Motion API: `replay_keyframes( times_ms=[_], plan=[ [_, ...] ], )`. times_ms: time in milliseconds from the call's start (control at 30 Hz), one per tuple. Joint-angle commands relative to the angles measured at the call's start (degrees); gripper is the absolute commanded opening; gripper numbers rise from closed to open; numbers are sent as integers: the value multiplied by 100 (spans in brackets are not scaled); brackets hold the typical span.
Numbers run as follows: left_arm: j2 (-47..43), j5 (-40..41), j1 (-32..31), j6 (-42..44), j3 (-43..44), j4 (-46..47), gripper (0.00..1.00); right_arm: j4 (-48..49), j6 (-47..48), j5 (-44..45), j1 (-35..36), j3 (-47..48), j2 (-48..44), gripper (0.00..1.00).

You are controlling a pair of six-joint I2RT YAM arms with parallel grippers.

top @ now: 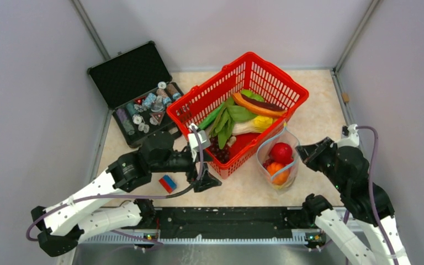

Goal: Place the food in the zip-top bag and seal the zipper
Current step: Move the bin to the center of the board.

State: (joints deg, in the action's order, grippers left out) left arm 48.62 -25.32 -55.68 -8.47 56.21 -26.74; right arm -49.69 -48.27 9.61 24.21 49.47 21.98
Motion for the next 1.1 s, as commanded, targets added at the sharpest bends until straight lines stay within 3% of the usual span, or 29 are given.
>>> replay_keyframes(
  times_ms=[0, 100, 233, 367, 500, 600, 700, 800, 1000, 1067],
  plan=[
    [-202, 905, -12, -217, -404, -654, 99, 59, -94, 76, -12, 36, -73, 1],
    [335, 1651, -13, -232, -475, -548, 99, 88, -118, 58, -12, 36, -81, 1],
    [1333, 2567, -4, -633, 64, -580, 99, 18, -142, 81, -12, 54, -112, 1],
    [1849, 3013, 63, -632, 196, 231, 99, -7, -183, 115, -11, 33, -165, 1],
    [2264, 2849, 596, -602, 223, 1303, 99, 27, -208, 96, -12, -5, -187, 1],
    [2772, 2610, 1078, -590, 562, 1580, 99, 47, -209, 60, -8, -8, -171, 1],
    [3289, 2050, 1423, -503, 947, 1671, 99, 83, -208, 41, -12, -53, -174, 1],
    [3747, 1990, 1480, -198, 1468, 1416, 99, 199, -225, -61, -8, -123, -158, 1],
    [4311, 2198, 1551, -180, 1819, 1426, 99, 328, -265, -124, -12, -192, -108, 1],
    [4394, 2652, 1571, -197, 1879, 1230, 99, 322, -271, -133, -9, -176, -99, 1]
  ],
)
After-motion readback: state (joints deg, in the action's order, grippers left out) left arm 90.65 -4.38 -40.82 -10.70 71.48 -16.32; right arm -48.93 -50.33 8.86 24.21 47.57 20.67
